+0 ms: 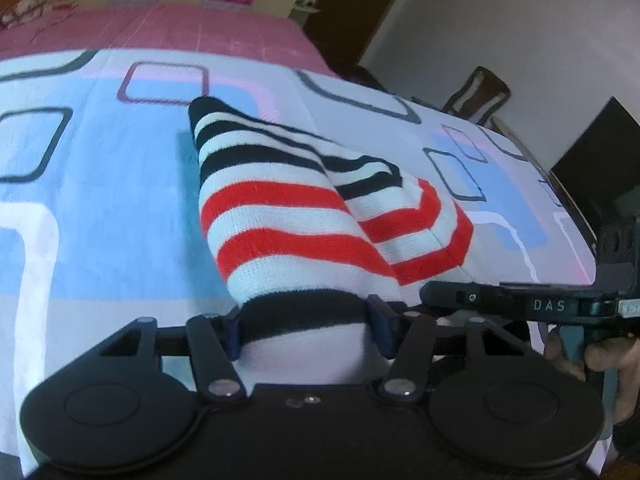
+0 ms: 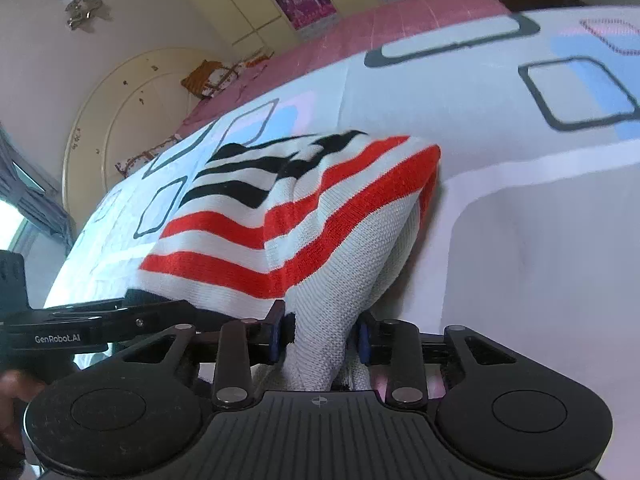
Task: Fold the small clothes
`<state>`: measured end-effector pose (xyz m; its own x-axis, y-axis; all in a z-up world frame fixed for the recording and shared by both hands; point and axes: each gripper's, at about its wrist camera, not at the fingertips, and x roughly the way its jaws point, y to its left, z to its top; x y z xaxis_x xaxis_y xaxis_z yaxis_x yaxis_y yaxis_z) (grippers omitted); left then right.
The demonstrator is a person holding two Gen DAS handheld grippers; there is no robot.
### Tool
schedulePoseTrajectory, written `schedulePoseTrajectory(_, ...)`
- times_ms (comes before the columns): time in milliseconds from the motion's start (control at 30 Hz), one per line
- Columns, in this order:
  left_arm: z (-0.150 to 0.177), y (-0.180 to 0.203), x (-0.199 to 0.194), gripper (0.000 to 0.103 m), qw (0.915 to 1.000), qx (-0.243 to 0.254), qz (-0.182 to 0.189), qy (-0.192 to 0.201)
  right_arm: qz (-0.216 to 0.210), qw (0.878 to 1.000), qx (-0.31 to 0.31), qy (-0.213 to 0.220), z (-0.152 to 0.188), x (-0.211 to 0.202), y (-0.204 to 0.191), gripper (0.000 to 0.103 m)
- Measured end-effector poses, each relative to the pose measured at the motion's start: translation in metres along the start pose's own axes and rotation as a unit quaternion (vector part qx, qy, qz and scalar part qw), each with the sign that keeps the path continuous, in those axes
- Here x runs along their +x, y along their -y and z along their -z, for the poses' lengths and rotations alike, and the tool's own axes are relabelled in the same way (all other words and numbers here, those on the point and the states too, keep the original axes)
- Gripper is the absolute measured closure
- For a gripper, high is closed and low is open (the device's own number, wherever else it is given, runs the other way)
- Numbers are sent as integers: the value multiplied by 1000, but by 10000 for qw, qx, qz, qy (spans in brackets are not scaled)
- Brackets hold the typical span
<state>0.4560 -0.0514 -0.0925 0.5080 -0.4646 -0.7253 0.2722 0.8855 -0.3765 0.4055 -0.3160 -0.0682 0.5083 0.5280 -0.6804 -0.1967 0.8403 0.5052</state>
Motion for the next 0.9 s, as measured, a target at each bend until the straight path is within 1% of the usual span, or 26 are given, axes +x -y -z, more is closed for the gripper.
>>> schedulePoseTrajectory(67,0,-1,-4,50,9999,20,77,61,102,9997,-191,79,0,-4,-12,70)
schedulePoseTrajectory(233,2,-8,-23,51,9988,67,410,277,400,9965,-685,266,0,-12,-52,70)
schedulePoseTrajectory(467,1,-34,-61,51,9962,98,701,512,619,9921,-995,457,6,-20,-105,70)
schedulePoseTrajectory(633,2,-61,-91,51,9954,46,686,666,640,9885,-1264,531,8,-11,-150,70)
schedulePoseTrajectory(900,10,-118,-139,51,9955,-83,482,816,413,9863,-1519,500,13,32,-219,70)
